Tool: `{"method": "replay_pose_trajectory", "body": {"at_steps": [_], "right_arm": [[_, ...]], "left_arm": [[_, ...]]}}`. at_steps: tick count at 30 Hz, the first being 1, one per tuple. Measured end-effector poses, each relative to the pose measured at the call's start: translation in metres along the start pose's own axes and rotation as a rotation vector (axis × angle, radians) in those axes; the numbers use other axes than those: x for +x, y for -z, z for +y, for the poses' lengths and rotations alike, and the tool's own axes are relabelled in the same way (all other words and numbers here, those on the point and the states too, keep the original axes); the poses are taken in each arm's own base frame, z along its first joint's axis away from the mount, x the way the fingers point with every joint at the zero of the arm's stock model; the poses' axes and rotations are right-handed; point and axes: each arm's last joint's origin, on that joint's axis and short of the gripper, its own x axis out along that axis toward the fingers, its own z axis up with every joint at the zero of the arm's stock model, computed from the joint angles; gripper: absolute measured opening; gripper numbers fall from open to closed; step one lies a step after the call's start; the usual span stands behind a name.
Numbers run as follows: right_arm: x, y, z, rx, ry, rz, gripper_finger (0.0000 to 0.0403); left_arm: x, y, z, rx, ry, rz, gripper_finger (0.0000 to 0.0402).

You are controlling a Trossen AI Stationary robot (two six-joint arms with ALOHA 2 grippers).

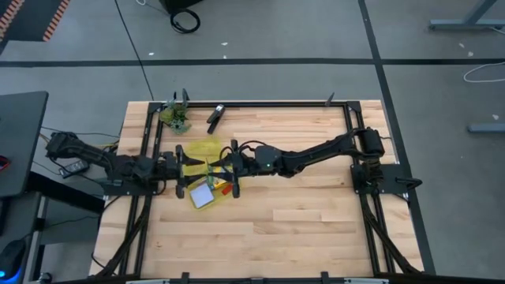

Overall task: Pack school essentials
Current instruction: Put the green scissors into the yellow supply box

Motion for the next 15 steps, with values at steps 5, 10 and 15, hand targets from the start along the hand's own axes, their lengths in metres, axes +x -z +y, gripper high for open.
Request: {"method": "replay_pose_trajectory", "body": {"at_steps": [5,10,15], "right_arm": [[0.001,0.002,-0.002,-0.037,0.004,-0.001,0.0127],[0.001,0.000,-0.003,-0.050,0.008,-0.026,0.0127],[0.001,-0.001,-0.003,-0.057,0.008,-0.025,0.0127]], "left_arm": [[0.006,-0.011,-0.004,0.039,0.013,0.001,0.0239],[0.013,-0.012,-0.007,0.067,0.020,0.025,0.0229],[0.022,-0.013,-0.009,0.102,0.005,0.061,0.0217]]}}
